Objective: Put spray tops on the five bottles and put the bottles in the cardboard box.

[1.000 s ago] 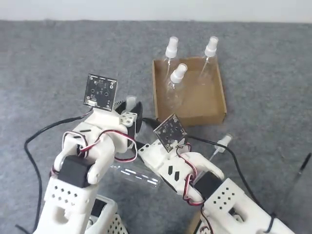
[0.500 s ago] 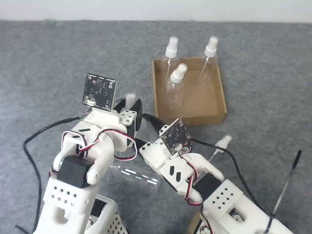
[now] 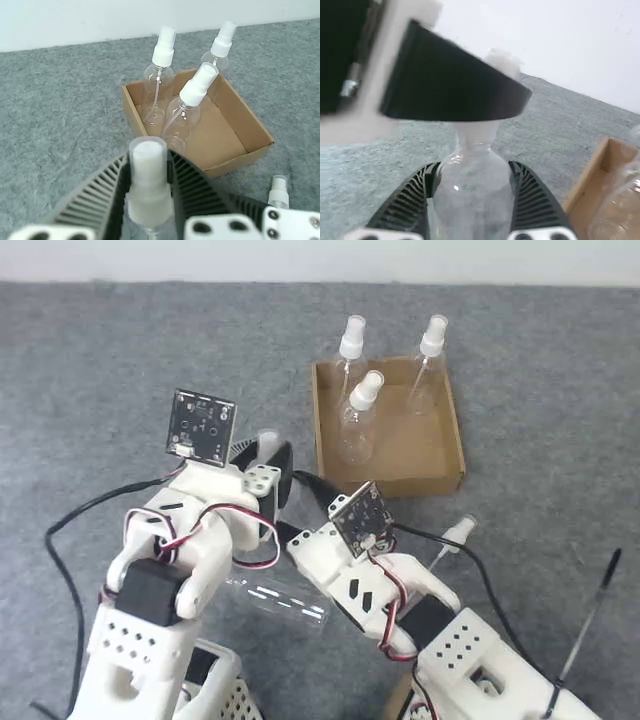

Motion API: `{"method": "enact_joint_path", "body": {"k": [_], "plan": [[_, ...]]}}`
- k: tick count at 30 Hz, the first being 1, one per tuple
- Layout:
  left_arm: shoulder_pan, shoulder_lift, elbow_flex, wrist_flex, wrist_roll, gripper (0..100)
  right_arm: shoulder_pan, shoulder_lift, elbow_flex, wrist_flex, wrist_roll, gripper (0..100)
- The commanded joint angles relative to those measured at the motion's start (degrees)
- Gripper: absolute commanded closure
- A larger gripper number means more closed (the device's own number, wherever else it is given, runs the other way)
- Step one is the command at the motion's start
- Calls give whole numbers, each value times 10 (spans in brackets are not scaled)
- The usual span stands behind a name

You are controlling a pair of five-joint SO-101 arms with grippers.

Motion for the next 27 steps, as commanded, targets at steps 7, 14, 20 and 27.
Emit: {"method": "enact_joint_path", "body": {"k": [7,14,20,27], "plan": [[-6,5,-98,53,-42,821,26,-22,-17,-22,-4,993],[-73,11,-190,67,-42,821,26,-22,-10,-21,-4,993],[-98,11,-192,36,-41,821,26,-22,-9,-21,-4,993],[-103,11,-132,-39,-41,821,25,-22,-9,-21,-4,993]]}}
